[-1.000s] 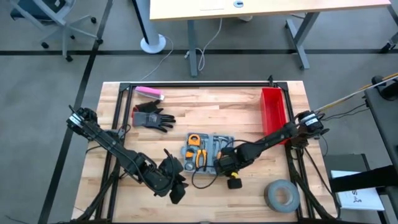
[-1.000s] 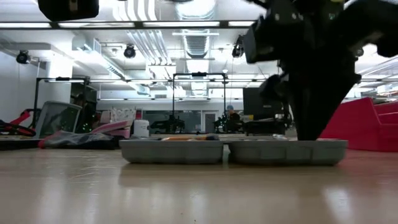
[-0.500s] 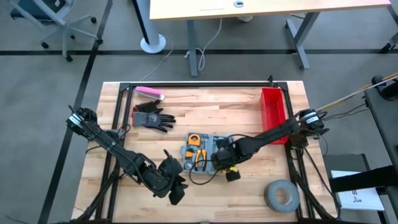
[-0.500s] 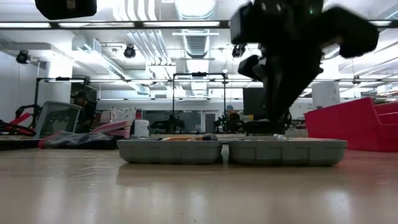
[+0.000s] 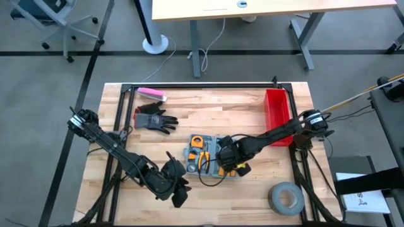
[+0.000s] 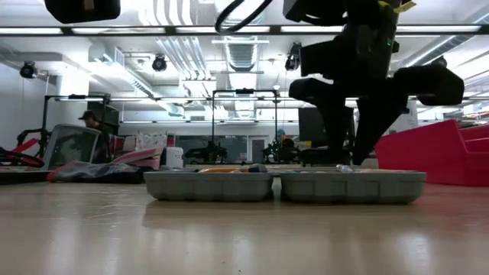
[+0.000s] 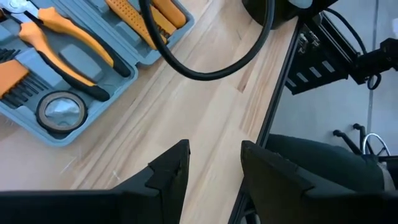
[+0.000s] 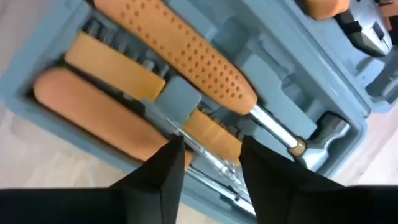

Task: Prefit tool cases
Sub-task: Put the screwdriver into the pre-fit tool case

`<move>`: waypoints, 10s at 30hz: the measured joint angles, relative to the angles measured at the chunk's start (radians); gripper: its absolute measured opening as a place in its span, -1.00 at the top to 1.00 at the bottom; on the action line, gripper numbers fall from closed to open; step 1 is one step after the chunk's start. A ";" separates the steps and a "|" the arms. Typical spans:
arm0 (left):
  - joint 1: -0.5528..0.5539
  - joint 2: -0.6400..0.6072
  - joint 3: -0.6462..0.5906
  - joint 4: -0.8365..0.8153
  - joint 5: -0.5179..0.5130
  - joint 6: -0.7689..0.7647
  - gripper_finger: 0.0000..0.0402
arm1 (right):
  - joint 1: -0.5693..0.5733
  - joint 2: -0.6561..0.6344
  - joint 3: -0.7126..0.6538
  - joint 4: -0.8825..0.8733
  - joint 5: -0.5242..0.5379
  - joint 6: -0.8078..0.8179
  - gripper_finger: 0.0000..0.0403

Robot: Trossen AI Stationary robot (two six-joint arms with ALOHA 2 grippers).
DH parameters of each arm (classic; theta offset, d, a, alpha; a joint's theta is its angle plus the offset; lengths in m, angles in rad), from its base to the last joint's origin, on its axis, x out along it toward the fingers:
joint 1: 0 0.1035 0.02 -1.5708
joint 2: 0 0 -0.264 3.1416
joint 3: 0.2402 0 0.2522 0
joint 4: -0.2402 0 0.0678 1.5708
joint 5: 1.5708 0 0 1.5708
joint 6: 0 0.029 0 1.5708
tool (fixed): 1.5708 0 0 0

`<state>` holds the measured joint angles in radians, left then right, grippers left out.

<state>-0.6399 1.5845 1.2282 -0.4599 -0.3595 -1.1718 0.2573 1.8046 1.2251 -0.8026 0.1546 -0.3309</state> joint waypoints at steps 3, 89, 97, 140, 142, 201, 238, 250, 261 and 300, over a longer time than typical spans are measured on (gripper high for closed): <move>0.000 0.000 0.000 0.006 0.000 -0.002 0.24 | 0.000 0.000 -0.004 -0.007 0.008 -0.038 0.28; 0.007 0.073 -0.021 0.042 -0.401 0.202 0.24 | -0.024 -0.181 -0.045 0.305 -0.137 0.213 1.00; 0.021 0.113 -0.029 0.063 -0.521 0.229 0.24 | -0.025 -0.212 -0.068 0.476 -0.139 0.274 1.00; 0.134 0.115 -0.208 0.754 -0.671 0.740 0.09 | -0.071 -0.285 -0.068 0.975 -0.136 0.288 1.00; 0.135 0.115 -0.208 0.776 -0.671 0.767 0.10 | -0.071 -0.285 -0.068 0.981 -0.136 0.291 1.00; 0.163 0.102 -0.198 1.098 -0.714 1.058 0.82 | -0.070 -0.346 -0.068 0.934 -0.075 0.313 0.80; 0.363 0.082 -0.031 0.396 -0.170 0.442 0.81 | -0.041 -0.814 -0.317 0.472 0.110 0.499 0.47; 0.419 0.091 -0.047 0.392 -0.024 0.327 0.79 | -0.039 -0.873 -0.381 0.494 0.110 0.533 0.43; 0.439 0.269 0.044 0.374 0.154 0.276 0.79 | -0.036 -0.881 -0.381 0.495 0.110 0.524 0.53; 0.469 0.502 0.309 -0.028 0.351 0.105 0.78 | 0.033 -0.881 -0.382 0.471 0.109 0.521 0.62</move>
<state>-0.1712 2.0868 1.5372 -0.4881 -0.0090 -1.0664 0.2905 0.9234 0.8429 -0.3321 0.2634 0.1905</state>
